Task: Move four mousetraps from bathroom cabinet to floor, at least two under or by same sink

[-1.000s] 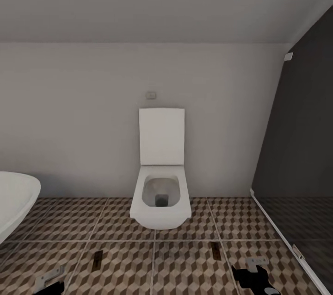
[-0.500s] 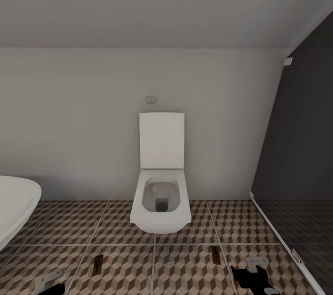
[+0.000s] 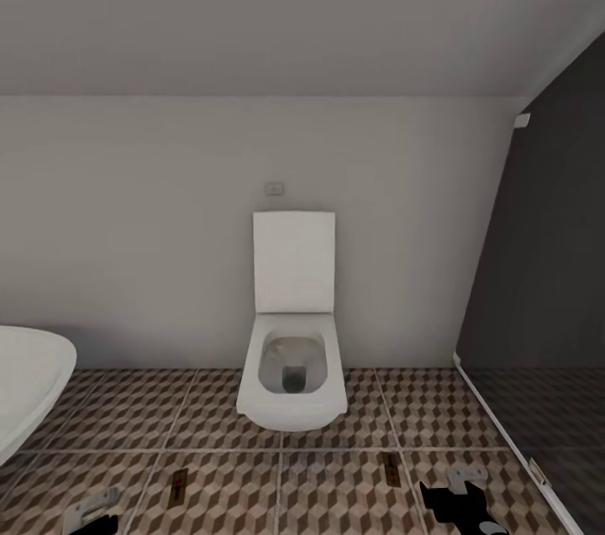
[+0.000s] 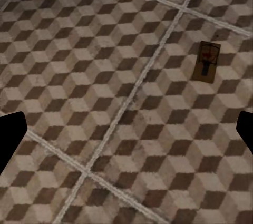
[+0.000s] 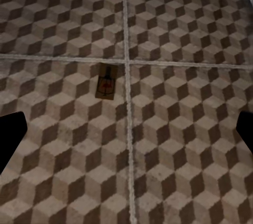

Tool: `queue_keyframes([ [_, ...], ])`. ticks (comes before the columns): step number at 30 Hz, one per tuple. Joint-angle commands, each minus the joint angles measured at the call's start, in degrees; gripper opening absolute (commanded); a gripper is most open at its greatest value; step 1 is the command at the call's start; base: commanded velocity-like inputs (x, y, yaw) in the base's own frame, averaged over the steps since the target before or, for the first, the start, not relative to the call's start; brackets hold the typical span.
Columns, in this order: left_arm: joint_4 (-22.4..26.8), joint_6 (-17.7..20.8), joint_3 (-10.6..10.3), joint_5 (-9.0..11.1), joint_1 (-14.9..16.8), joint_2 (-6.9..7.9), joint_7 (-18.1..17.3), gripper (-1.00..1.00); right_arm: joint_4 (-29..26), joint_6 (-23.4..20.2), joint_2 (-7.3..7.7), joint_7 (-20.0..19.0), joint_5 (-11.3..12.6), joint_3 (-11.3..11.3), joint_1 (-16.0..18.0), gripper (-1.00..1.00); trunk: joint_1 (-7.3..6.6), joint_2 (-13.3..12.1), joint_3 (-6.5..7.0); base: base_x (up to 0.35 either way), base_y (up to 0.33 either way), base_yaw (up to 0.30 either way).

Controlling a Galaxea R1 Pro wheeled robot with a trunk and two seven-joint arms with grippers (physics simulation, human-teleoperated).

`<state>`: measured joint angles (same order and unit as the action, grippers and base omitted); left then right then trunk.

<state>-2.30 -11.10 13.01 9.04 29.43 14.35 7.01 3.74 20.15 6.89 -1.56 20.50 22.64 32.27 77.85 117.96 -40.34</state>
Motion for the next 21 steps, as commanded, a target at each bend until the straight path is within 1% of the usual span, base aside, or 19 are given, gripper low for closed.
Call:
queue_keyframes([
  [1, -0.24, -0.44, -0.17, 0.58, 0.10, 0.00, -0.07, 1.00, 0.22, 0.33, -0.03, -0.15, 0.51, 0.48, 0.08, 1.00, -0.23, -0.38, 0.12, 0.000, 0.000, 0.000],
  [21, -0.25, -0.44, -0.17, 0.54, 0.10, 0.03, -0.07, 1.00, 0.22, 0.33, -0.03, -0.19, 0.51, 0.48, 0.07, 1.00, -4.63, -8.41, 3.72, 0.000, 0.000, 0.000],
])
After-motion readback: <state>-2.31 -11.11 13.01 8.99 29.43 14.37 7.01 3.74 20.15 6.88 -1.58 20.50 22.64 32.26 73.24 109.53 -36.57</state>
